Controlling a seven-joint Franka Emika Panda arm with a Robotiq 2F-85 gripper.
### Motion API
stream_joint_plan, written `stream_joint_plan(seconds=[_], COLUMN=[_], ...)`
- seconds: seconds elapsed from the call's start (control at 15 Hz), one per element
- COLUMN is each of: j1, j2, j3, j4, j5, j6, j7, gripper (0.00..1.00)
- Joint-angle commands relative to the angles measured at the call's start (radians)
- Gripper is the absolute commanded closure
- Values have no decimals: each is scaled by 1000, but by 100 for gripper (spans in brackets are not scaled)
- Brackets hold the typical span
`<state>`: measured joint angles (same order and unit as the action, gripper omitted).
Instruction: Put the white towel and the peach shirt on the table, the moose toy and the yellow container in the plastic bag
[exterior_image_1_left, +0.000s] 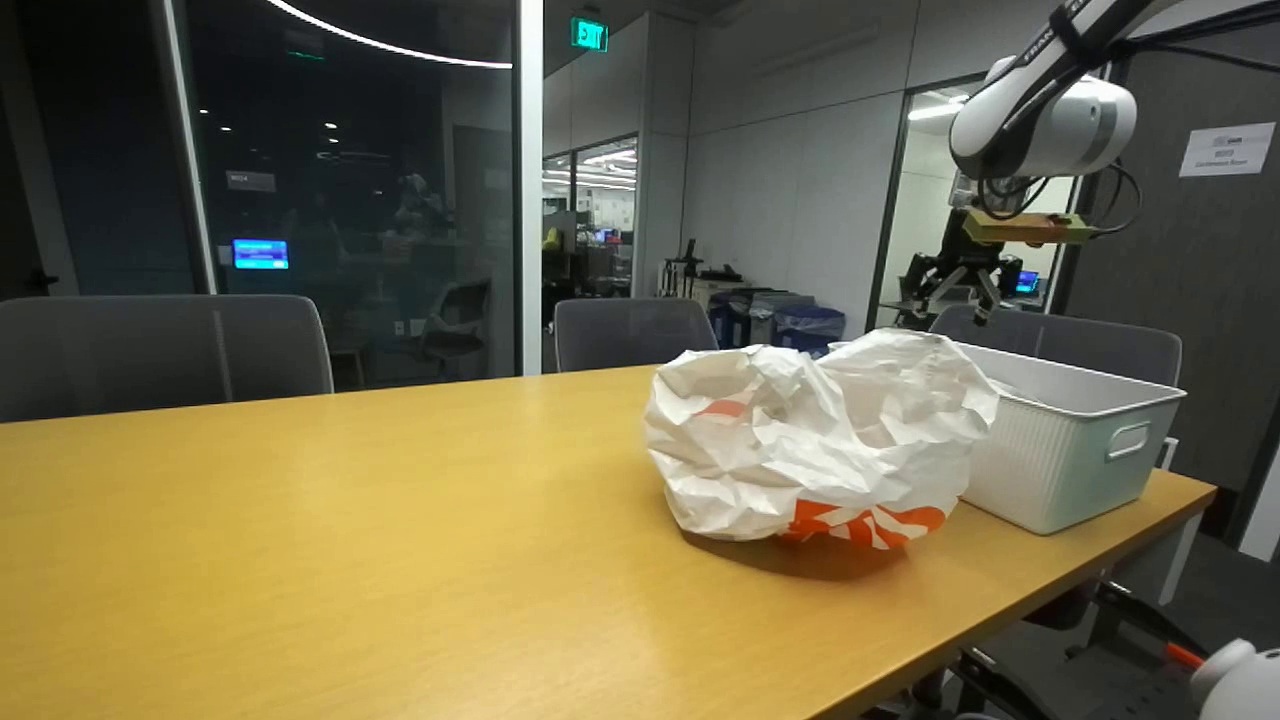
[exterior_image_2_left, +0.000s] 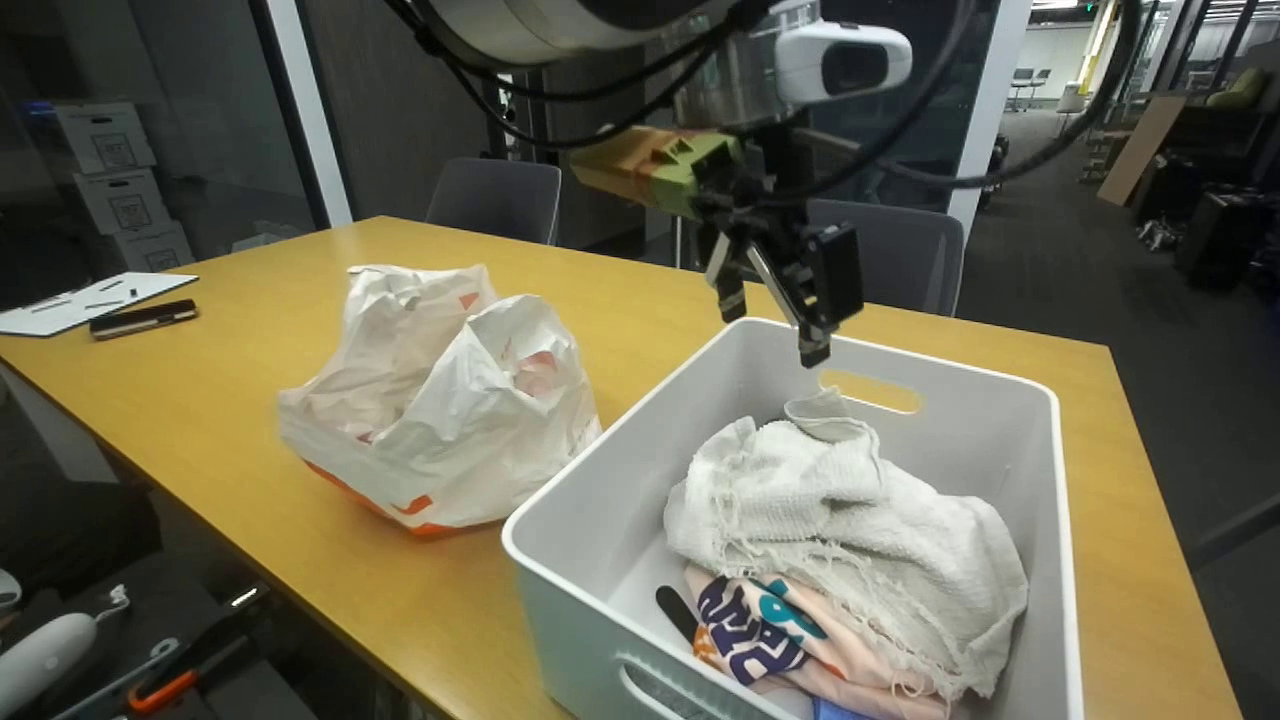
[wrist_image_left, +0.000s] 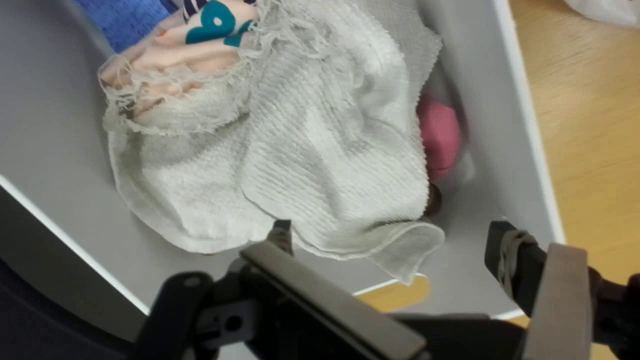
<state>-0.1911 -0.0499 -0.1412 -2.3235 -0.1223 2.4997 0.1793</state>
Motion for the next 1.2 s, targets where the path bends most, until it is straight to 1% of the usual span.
stream_joint_plan(seconds=[0.0,0.2,0.4,0.47,0.53,0.8,0.87,0.93,1.13], j1=[-27,-33,-33,-30,-25,-24,-26,-31,-37], j2=[74,131,176,170,153,168,195,219,264], j3=[-41,-66,-73,-71,-77,-77,-80,-78,-82], j4=[38,57,73,70,45,54,73,86,105], j5=[-26,17,67,74,46,57,54,75,90], j6=[18,31,46,43,26,34,37,42,49], j7=[58,39,-4,-3,21,19,29,9,-7], gripper=[0,0,0,0,0,0,0,0,0])
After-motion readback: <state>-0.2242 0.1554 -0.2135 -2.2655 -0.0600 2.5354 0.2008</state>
